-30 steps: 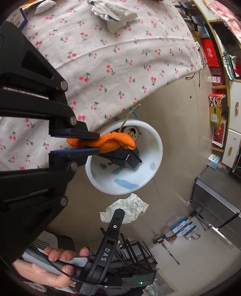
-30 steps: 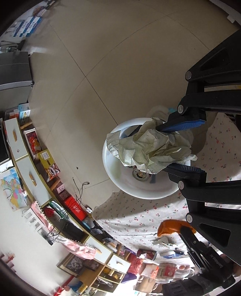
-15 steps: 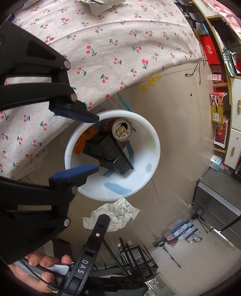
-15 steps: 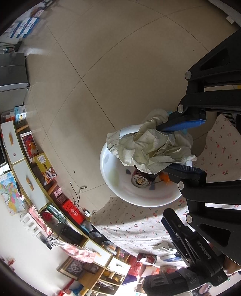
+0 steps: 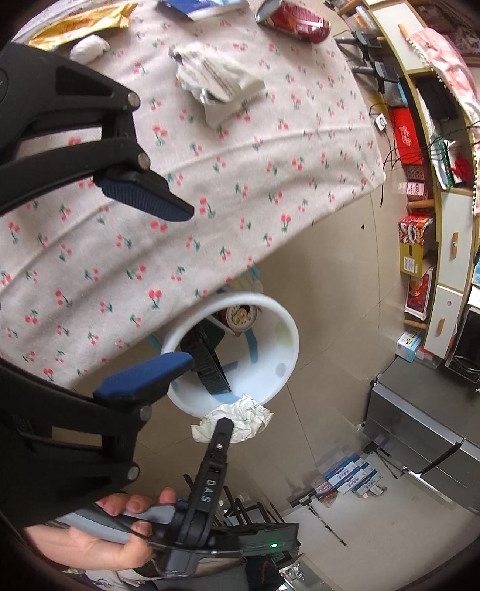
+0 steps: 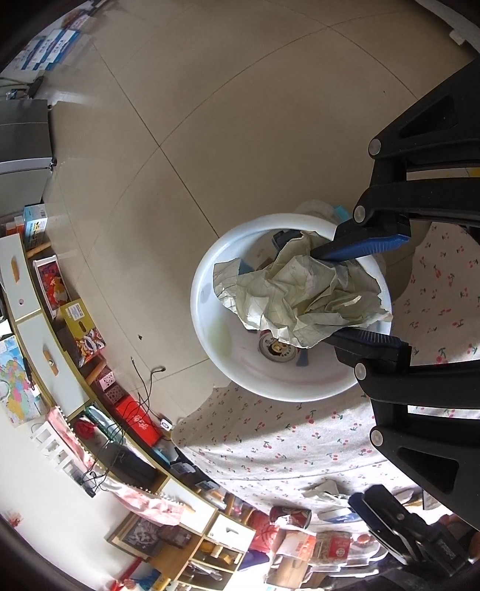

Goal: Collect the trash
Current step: 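Open the right tool over the bin to drop the crumpled plastic, then bring both tools back over the table toward the yellow packet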

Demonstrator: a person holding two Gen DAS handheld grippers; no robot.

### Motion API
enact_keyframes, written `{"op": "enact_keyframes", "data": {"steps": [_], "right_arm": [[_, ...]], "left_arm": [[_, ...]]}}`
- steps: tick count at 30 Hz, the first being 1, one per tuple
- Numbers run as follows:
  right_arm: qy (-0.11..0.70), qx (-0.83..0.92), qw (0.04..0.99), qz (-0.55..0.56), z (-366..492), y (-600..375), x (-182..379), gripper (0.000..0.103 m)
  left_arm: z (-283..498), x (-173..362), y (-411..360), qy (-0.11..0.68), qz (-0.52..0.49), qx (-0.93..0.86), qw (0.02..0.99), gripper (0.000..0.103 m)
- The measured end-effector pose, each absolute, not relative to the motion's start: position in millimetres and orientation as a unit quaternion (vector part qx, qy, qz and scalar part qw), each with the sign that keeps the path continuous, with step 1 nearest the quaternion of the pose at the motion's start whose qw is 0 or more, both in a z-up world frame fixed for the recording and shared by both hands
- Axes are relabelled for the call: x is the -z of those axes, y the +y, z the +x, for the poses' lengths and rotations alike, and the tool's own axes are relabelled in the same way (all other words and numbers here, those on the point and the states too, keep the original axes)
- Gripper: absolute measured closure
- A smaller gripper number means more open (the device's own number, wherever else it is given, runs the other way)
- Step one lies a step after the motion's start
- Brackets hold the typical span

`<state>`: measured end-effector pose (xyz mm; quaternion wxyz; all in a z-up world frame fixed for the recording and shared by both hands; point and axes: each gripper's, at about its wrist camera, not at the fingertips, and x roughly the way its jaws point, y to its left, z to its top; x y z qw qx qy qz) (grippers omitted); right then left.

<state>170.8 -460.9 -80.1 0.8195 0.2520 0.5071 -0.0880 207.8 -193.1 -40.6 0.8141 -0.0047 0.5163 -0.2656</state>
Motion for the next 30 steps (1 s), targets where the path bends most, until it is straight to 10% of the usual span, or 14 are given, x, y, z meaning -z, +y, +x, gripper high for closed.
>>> {"op": "enact_keyframes", "data": {"steps": [3, 5, 30], "right_arm": [[0.496, 0.088, 0.826, 0.254, 175.4, -458.2, 77.0, 0.061], [0.491, 0.09, 0.828, 0.257, 177.7, -456.4, 74.1, 0.04], [0.49, 0.054, 0.842, 0.219, 172.8, -388.2, 42.2, 0.029]], "left_arm": [[203.4, 36.2, -176.6, 0.51, 0.008, 0.251, 0.823, 0.025], [200.5, 35.3, -166.1, 0.507, 0.013, 0.24, 0.828, 0.022], [178.6, 35.6, 11.0, 0.517, -0.029, 0.138, 0.844, 0.019]]}}
